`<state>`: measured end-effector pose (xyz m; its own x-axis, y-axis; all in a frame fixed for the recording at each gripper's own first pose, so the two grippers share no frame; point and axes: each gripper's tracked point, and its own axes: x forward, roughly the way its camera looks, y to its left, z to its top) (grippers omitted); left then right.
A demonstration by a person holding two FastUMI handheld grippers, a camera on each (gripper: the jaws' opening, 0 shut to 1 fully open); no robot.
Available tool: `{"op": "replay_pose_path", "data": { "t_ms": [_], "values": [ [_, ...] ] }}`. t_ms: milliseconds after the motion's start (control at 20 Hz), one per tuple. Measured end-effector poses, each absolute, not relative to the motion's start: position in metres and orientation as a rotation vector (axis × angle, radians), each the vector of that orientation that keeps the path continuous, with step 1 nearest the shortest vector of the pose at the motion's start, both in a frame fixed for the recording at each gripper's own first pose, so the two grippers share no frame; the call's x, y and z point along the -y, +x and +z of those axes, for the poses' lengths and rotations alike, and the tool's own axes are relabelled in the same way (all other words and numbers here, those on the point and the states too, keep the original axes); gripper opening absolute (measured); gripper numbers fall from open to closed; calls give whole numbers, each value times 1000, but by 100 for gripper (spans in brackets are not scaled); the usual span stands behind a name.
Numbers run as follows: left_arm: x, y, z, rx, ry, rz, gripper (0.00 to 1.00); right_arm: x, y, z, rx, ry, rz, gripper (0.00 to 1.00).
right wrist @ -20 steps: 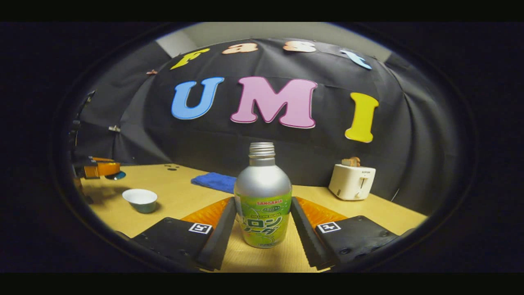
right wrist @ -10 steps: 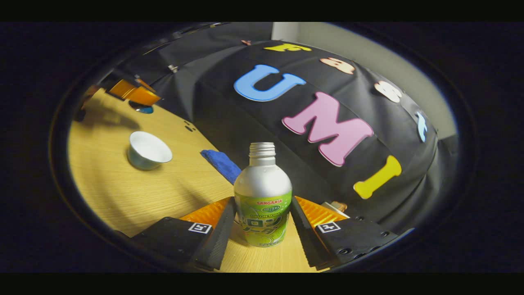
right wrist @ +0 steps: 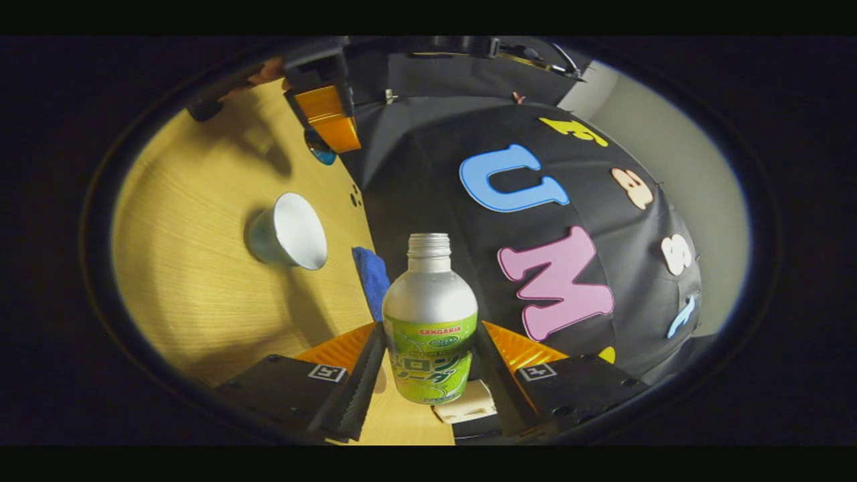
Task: Open the teacup lid with one hand, grasp the water bottle and pour water into the teacup with the other hand; after pouring, place the water bottle on the coaster and then close the teacup lid.
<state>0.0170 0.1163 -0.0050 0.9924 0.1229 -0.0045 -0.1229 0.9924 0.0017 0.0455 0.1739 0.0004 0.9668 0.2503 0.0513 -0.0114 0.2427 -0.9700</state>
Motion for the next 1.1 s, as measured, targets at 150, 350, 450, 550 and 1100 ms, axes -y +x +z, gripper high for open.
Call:
{"op": "replay_pose_path", "data": {
  "t_ms": [150,350,450,550,1100],
  "values": [
    [-123,17,-5,-4,2,128,30,-179,48,-4,214,-1395,203,81],
    [-134,14,-6,-7,1,147,30,-187,51,-6,230,-1526,221,77],
    [-134,13,-6,-7,2,146,30,-188,53,-7,231,-1579,228,77],
    [-135,14,-6,-7,1,145,30,-189,53,-6,239,-1625,229,81],
    [-135,14,-7,-6,1,145,30,-188,58,-4,272,-1812,231,77]
  ]
}}
